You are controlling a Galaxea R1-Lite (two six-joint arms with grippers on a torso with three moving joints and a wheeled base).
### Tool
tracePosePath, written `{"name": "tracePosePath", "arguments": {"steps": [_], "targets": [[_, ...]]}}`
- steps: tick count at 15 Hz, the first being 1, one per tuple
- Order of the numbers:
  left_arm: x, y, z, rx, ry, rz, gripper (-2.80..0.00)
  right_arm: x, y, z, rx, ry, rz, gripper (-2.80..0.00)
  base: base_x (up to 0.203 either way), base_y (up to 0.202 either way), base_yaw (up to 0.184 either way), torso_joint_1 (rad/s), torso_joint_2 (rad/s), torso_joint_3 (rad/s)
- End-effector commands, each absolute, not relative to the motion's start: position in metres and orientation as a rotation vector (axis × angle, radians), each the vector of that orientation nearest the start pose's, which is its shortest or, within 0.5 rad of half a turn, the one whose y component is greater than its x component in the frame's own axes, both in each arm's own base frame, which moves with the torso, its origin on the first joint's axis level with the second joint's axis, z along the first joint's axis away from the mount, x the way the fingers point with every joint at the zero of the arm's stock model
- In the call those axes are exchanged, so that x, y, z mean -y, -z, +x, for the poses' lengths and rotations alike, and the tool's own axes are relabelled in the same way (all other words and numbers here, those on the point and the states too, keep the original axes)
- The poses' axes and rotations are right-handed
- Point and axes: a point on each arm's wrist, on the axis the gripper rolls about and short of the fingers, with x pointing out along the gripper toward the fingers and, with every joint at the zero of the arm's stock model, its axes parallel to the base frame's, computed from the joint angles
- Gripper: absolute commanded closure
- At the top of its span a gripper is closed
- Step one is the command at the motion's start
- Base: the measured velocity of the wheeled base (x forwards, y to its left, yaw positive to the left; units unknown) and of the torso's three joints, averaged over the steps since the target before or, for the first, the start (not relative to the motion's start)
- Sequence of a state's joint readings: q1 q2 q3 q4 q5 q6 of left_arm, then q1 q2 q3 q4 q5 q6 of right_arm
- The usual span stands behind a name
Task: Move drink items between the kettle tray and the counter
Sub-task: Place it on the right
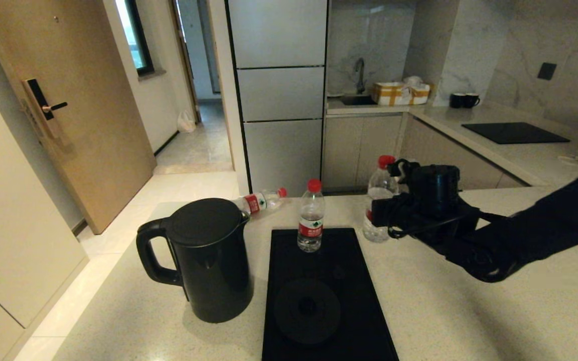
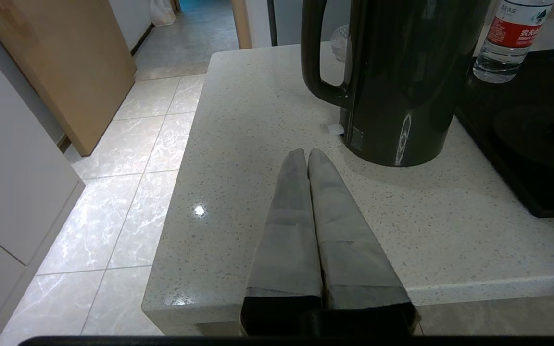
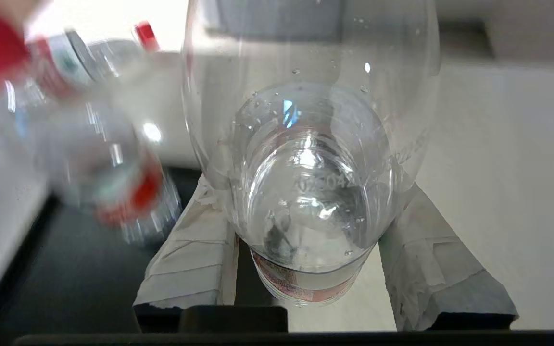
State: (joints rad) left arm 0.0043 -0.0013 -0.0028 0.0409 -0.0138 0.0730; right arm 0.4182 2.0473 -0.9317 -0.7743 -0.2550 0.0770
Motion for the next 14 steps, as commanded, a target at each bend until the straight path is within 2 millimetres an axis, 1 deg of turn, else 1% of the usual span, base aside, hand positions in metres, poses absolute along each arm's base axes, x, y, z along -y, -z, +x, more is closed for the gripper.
{"name": "tracePosePath", "arguments": {"steps": [1, 2, 4, 6, 7, 9, 10, 11, 12, 14], "targets": [[0.0, -0.072, -0.023, -0.038, 0.011, 0.073, 0.0, -0.133, -0.128, 0.309, -0.314, -0.117, -0.039, 0.0, 0.0, 0.0, 0.0, 0.0, 0.0, 0.0], [0.0, -0.072, -0.023, -0.038, 0.011, 0.073, 0.0, -0.126, -0.121, 0.294, -0.348, -0.107, -0.053, 0.0, 0.0, 0.0, 0.0, 0.0, 0.0, 0.0], [0.0, -0.072, -0.023, -0.037, 0.011, 0.073, 0.0, -0.109, -0.094, 0.258, -0.429, -0.084, -0.055, 0.0, 0.0, 0.0, 0.0, 0.0, 0.0, 0.0], [0.0, -0.072, -0.023, -0.038, 0.011, 0.073, 0.0, -0.098, -0.071, 0.233, -0.421, -0.057, -0.007, 0.0, 0.0, 0.0, 0.0, 0.0, 0.0, 0.0], [0.0, -0.072, -0.023, -0.038, 0.011, 0.073, 0.0, -0.094, -0.058, 0.228, -0.408, -0.033, 0.013, 0.0, 0.0, 0.0, 0.0, 0.0, 0.0, 0.0], [0.0, -0.072, -0.023, -0.039, 0.011, 0.073, 0.0, -0.087, -0.023, 0.221, -0.479, 0.036, 0.023, 0.0, 0.0, 0.0, 0.0, 0.0, 0.0, 0.0], [0.0, -0.072, -0.023, -0.036, 0.011, 0.073, 0.0, -0.081, -0.012, 0.218, -0.506, 0.094, 0.074, 0.0, 0.0, 0.0, 0.0, 0.0, 0.0, 0.0], [0.0, -0.072, -0.023, -0.038, 0.012, 0.073, 0.0, -0.073, -0.007, 0.217, -0.507, 0.153, 0.135, 0.0, 0.0, 0.0, 0.0, 0.0, 0.0, 0.0], [0.0, -0.072, -0.023, -0.04, 0.011, 0.073, 0.0, -0.069, -0.006, 0.218, -0.5, 0.183, 0.158, 0.0, 0.0, 0.0, 0.0, 0.0, 0.0, 0.0], [0.0, -0.072, -0.023, -0.038, 0.011, 0.073, 0.0, -0.068, -0.005, 0.219, -0.504, 0.184, 0.158, 0.0, 0.0, 0.0, 0.0, 0.0, 0.0, 0.0]]}}
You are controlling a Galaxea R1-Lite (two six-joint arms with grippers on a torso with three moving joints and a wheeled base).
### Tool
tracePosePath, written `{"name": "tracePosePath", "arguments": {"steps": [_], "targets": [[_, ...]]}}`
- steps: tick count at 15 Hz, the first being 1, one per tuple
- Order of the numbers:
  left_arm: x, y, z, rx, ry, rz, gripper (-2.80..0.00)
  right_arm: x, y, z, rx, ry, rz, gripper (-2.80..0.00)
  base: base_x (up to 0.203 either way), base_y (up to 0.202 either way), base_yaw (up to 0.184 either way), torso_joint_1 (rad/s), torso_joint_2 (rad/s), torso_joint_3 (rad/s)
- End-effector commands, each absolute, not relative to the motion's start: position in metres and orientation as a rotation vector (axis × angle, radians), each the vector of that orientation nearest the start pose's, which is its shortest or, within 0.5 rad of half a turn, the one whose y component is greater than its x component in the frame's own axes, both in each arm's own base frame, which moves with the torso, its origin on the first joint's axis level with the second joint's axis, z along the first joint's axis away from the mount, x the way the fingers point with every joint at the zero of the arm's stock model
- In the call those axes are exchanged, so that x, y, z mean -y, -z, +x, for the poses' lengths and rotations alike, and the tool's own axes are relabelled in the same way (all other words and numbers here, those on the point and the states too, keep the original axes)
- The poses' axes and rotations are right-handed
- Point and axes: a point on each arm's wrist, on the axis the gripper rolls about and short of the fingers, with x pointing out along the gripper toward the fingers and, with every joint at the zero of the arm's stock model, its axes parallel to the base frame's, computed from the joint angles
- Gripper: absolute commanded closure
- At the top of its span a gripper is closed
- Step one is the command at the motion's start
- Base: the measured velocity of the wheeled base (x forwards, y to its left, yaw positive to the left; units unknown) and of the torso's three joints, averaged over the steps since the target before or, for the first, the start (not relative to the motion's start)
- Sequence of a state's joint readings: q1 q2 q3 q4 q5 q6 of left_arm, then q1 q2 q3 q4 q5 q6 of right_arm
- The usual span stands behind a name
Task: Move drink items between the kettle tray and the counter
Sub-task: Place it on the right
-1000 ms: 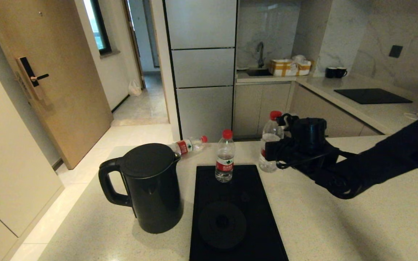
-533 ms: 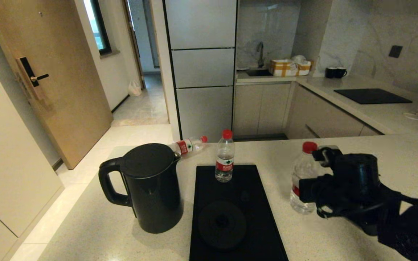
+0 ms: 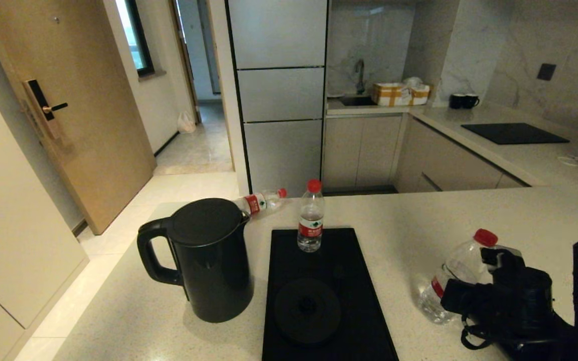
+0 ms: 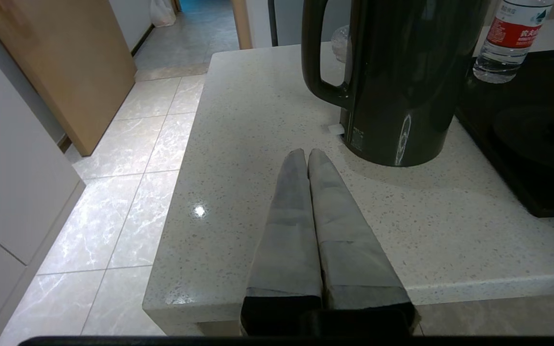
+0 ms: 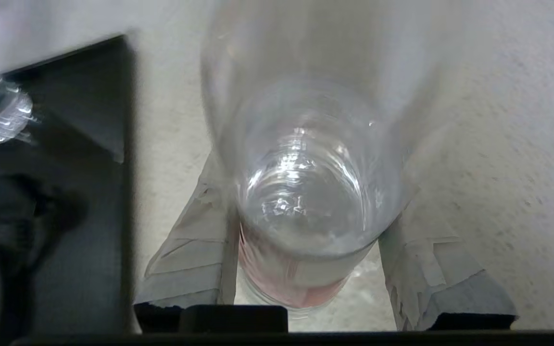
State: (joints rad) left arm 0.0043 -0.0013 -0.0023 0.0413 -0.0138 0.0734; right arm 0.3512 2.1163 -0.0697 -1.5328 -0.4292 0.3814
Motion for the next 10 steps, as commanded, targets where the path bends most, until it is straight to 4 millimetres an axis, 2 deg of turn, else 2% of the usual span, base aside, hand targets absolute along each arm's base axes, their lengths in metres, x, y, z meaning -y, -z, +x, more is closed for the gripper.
{"name": "tracePosePath", "arguments": {"steps": [1, 2, 3, 10], "targets": [[0.0, -0.072, -0.023, -0.037, 0.011, 0.073, 0.0, -0.068, -0.006, 0.219, -0.499, 0.182, 0.161, 0.0, 0.0, 0.0, 0.0, 0.0, 0.0, 0.0], [0.0, -0.072, -0.023, -0.037, 0.011, 0.073, 0.0, -0.07, -0.008, 0.218, -0.495, 0.173, 0.155, 0.0, 0.0, 0.0, 0.0, 0.0, 0.0, 0.0], [0.0, -0.072, -0.023, -0.038, 0.011, 0.073, 0.0, -0.071, -0.008, 0.218, -0.493, 0.166, 0.153, -2.8, 0.0, 0.0, 0.0, 0.0, 0.0, 0.0], [0.0, -0.072, -0.023, -0.038, 0.011, 0.073, 0.0, -0.087, -0.019, 0.217, -0.447, 0.072, 0.08, -2.8, 0.0, 0.0, 0.0, 0.0, 0.0, 0.0]]}}
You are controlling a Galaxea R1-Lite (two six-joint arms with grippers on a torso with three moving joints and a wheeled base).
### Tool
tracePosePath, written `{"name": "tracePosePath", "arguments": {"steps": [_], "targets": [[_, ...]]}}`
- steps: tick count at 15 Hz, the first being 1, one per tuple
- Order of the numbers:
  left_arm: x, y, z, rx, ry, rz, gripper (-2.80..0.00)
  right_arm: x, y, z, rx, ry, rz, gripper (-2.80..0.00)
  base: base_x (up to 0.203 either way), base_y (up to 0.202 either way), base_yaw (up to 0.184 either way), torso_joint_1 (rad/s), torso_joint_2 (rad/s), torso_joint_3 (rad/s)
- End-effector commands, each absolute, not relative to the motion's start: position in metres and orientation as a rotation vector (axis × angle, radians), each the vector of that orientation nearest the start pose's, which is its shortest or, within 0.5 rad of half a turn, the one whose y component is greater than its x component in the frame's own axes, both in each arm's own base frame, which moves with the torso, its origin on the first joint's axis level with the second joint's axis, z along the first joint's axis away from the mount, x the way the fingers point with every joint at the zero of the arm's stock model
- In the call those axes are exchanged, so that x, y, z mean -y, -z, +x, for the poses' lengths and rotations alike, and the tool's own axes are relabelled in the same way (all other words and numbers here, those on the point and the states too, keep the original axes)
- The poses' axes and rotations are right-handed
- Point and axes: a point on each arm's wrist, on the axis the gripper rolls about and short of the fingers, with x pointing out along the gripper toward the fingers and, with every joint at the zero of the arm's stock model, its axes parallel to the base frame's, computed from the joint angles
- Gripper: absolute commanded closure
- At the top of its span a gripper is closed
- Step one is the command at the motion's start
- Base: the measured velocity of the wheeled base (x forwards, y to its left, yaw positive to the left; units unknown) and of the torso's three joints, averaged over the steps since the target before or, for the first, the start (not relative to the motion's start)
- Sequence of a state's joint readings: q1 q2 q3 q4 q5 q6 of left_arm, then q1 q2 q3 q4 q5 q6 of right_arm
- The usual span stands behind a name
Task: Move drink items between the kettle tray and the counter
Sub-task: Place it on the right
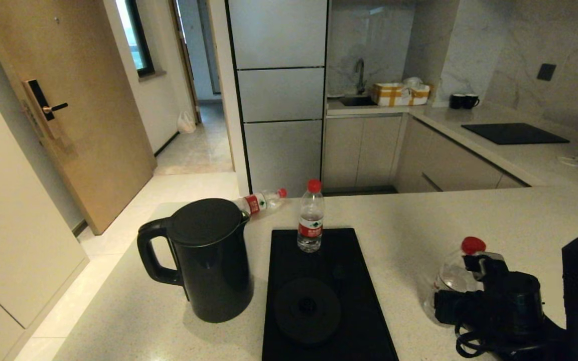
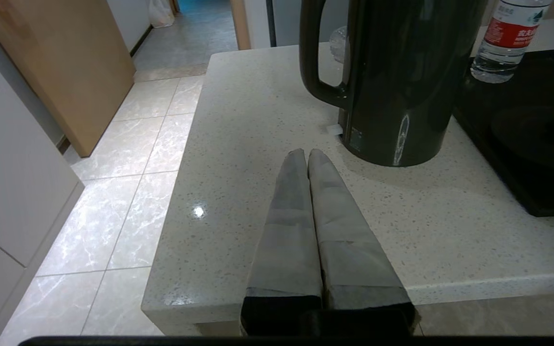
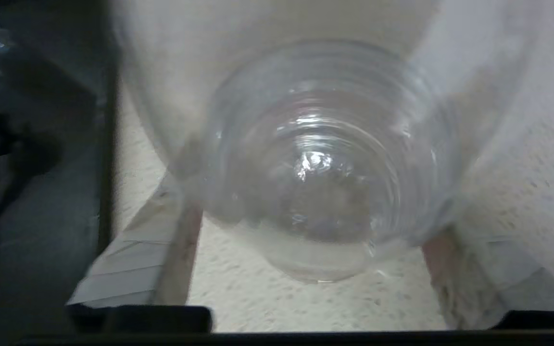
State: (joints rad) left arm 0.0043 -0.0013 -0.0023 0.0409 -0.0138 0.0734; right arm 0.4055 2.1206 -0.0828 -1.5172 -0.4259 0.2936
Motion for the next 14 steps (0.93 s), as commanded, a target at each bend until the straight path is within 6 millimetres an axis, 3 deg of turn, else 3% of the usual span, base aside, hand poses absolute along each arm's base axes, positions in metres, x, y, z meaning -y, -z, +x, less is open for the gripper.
{"name": "tracePosePath", "arguments": {"steps": [1, 4, 7, 14], "targets": [[0.0, -0.072, -0.023, -0.036, 0.012, 0.073, 0.0, -0.09, -0.019, 0.217, -0.445, 0.066, 0.074, -2.8, 0.0, 0.0, 0.0, 0.0, 0.0, 0.0], [0.0, -0.072, -0.023, -0.037, 0.011, 0.073, 0.0, -0.088, -0.02, 0.213, -0.45, 0.06, 0.072, -2.8, 0.0, 0.0, 0.0, 0.0, 0.0, 0.0], [0.0, -0.072, -0.023, -0.036, 0.011, 0.073, 0.0, -0.081, -0.023, 0.197, -0.494, 0.011, 0.064, -2.8, 0.0, 0.0, 0.0, 0.0, 0.0, 0.0], [0.0, -0.072, -0.023, -0.038, 0.011, 0.073, 0.0, -0.071, -0.076, 0.178, -0.328, -0.034, 0.043, -2.8, 0.0, 0.0, 0.0, 0.0, 0.0, 0.0]]}}
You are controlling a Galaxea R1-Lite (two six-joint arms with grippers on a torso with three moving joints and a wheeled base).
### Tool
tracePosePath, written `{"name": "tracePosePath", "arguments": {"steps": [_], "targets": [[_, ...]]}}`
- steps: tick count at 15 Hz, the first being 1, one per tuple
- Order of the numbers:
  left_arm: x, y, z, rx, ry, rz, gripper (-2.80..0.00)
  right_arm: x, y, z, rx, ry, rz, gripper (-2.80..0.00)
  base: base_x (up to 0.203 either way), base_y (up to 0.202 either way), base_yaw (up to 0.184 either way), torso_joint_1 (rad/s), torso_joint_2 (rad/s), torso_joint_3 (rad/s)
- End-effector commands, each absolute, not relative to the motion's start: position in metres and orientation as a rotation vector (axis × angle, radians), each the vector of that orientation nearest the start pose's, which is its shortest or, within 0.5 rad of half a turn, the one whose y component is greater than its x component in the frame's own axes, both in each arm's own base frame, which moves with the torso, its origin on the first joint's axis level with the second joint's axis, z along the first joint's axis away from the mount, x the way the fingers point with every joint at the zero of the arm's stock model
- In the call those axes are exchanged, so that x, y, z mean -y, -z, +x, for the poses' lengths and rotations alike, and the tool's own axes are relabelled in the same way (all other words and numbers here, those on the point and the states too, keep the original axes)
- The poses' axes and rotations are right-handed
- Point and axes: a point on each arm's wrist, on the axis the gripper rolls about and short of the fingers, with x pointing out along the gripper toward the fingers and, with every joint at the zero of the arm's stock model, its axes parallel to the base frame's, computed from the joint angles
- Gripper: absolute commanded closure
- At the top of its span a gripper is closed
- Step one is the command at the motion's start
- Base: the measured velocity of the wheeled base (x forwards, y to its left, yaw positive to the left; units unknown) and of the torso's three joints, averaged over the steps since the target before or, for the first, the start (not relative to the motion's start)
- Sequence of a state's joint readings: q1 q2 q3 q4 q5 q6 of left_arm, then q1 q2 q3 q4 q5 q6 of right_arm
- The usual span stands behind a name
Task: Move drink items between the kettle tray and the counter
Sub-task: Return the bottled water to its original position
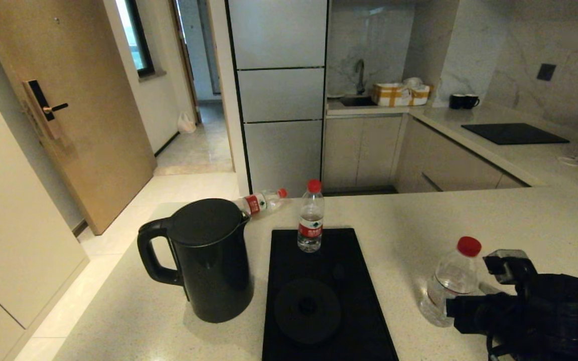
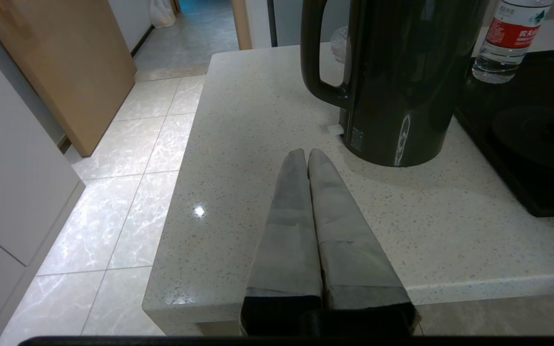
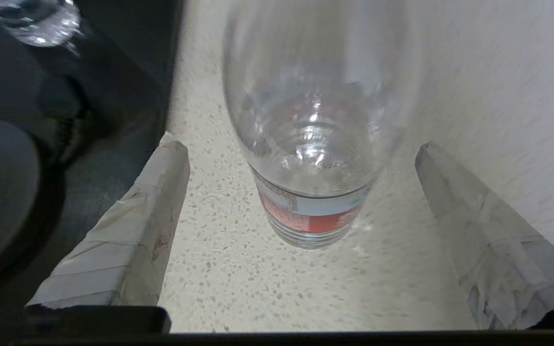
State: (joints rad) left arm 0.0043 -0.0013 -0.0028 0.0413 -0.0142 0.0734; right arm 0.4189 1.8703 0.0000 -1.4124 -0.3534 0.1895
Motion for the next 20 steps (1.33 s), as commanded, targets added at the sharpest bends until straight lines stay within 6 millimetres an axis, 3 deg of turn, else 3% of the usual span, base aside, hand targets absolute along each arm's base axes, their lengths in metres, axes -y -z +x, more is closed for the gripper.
{"name": "tracePosePath", "arguments": {"steps": [1, 5, 6, 9, 14, 17, 20], "targets": [[0.0, -0.072, -0.023, -0.038, 0.011, 0.073, 0.0, -0.068, -0.085, 0.173, -0.299, -0.038, 0.034, -2.8, 0.0, 0.0, 0.0, 0.0, 0.0, 0.0], [0.0, -0.072, -0.023, -0.039, 0.011, 0.073, 0.0, -0.052, -0.142, 0.138, -0.143, -0.04, 0.044, -2.8, 0.0, 0.0, 0.0, 0.0, 0.0, 0.0], [0.0, -0.072, -0.023, -0.036, 0.011, 0.073, 0.0, -0.046, -0.16, 0.124, -0.132, -0.038, 0.043, 0.0, 0.0, 0.0, 0.0, 0.0, 0.0, 0.0], [0.0, -0.072, -0.023, -0.039, 0.011, 0.073, 0.0, -0.024, -0.203, 0.076, -0.222, -0.017, 0.006, 0.0, 0.0, 0.0, 0.0, 0.0, 0.0, 0.0], [0.0, -0.072, -0.023, -0.038, 0.011, 0.073, 0.0, 0.009, -0.263, 0.012, -0.158, 0.333, 0.026, 0.0, 0.0, 0.0, 0.0, 0.0, 0.0, 0.0], [0.0, -0.072, -0.023, -0.039, 0.011, 0.073, 0.0, 0.018, -0.26, -0.057, -0.15, 0.444, 0.03, 0.0, 0.0, 0.0, 0.0, 0.0, 0.0, 0.0], [0.0, -0.072, -0.023, -0.04, 0.011, 0.073, 0.0, 0.005, -0.231, -0.106, -0.183, 0.415, 0.052, 0.0, 0.0, 0.0, 0.0, 0.0, 0.0, 0.0]]}}
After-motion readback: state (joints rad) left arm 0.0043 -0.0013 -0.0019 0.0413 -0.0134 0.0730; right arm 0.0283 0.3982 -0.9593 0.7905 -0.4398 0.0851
